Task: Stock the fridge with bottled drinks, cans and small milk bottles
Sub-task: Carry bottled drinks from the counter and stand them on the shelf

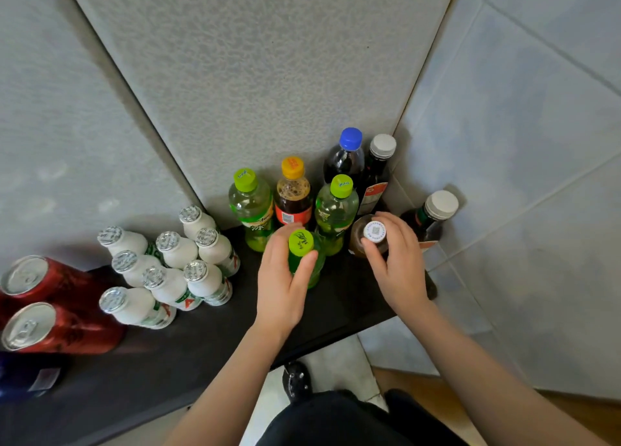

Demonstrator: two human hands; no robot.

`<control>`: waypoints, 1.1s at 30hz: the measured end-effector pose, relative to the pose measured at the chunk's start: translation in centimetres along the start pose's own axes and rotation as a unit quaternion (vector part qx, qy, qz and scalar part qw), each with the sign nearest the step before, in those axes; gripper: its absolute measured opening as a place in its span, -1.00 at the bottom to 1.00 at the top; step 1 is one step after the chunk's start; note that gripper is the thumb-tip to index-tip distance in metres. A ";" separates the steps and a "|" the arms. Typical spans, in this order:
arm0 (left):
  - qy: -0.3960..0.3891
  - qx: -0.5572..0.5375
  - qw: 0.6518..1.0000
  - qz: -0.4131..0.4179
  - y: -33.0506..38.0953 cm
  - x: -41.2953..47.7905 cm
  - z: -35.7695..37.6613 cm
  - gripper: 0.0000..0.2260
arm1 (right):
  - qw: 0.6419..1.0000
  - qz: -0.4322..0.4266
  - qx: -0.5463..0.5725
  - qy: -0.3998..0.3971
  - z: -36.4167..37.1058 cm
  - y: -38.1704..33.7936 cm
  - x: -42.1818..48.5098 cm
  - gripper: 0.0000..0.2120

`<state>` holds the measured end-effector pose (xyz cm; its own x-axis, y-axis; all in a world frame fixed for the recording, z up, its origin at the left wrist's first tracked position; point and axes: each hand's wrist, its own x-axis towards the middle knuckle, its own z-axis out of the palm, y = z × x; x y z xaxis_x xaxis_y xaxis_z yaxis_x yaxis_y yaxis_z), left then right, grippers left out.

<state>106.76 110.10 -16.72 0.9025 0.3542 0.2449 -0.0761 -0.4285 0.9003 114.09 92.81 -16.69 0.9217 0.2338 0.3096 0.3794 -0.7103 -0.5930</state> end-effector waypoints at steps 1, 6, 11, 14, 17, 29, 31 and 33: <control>0.005 -0.007 1.000 0.003 -0.1 -0.3 0.0 -0.67 | 1.000 0.001 0.017 -0.011 0.1 0.1 -0.2 -0.57; 0.112 -0.068 0.989 -0.070 -0.2 -1.7 -0.7 -0.67 | 0.996 0.046 0.073 0.031 -0.7 1.0 -0.4 -0.62; 0.229 -0.098 0.961 -0.117 0.9 -4.0 -1.4 -0.81 | 0.985 0.087 0.146 -0.030 -2.0 1.0 -1.6 -0.63; 0.265 -0.097 0.949 -0.138 2.2 -5.7 -2.2 -0.82 | 0.978 0.089 0.180 -0.047 -2.7 0.4 -3.1 -0.65; 0.285 -0.098 0.940 -0.160 3.6 -7.4 -3.2 -0.81 | 0.966 0.111 0.228 -0.046 -3.2 -0.2 -4.0 -0.73; 0.423 -0.112 0.849 -0.296 5.8 -22.6 -3.2 -0.77 | 0.897 -0.013 0.315 -0.310 -0.3 -4.0 -10.2 -0.66; 0.440 -0.097 0.829 -0.332 5.9 -25.9 -2.7 -0.77 | 0.873 -0.023 0.319 -0.368 0.0 -4.4 -12.1 -0.71; 0.459 -0.095 0.803 -0.367 6.1 -28.8 -2.3 -0.76 | 0.855 -0.030 0.312 -0.413 0.0 -4.8 -14.0 -0.75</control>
<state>79.30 99.13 -17.45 0.0472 0.9545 -0.2943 0.1918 0.2805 0.9405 99.41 92.90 -18.16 0.5436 0.8299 -0.1251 0.1587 -0.2480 -0.9557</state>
